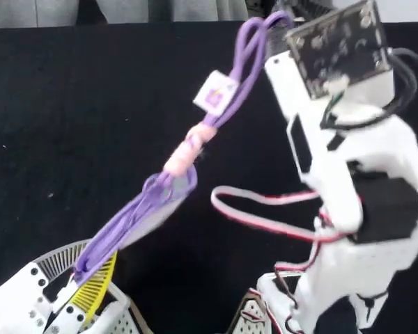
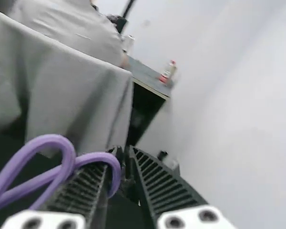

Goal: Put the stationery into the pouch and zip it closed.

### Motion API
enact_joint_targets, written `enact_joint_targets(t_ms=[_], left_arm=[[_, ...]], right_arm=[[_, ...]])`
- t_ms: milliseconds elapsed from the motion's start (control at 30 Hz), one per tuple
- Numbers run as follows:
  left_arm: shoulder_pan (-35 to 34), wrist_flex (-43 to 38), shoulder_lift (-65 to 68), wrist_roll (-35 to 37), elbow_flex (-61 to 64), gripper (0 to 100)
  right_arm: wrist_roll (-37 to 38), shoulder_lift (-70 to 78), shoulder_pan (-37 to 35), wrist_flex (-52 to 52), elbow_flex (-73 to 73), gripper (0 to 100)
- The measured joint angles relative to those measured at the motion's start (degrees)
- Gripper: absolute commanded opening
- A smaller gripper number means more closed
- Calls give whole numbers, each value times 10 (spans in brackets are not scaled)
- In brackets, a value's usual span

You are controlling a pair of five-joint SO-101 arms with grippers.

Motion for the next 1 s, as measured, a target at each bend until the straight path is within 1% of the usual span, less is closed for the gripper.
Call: enact_joint_targets(t_ms=[100, 167, 367, 500, 600, 833, 1000], left_arm=[[-43, 0, -3, -3, -3, 28], [-57, 0, -2, -4, -6, 28], [-62, -5, -1, -4, -7, 28], [-62, -12, 0, -4, -7, 28], [-64, -23, 1, -4, -9, 28], [-65, -24, 2, -4, -85, 28], [-65, -20, 3, -4, -113, 28]], right_arm=[[0, 0, 36, -17, 9, 11], [0, -5, 55, -18, 10, 11], [0, -7, 96, -35, 12, 11], [0, -8, 99, -66, 44, 11], [0, -8, 99, -109, 82, 11], [-1, -8, 98, -231, 182, 11], [-1, -9, 121, -318, 246, 11]])
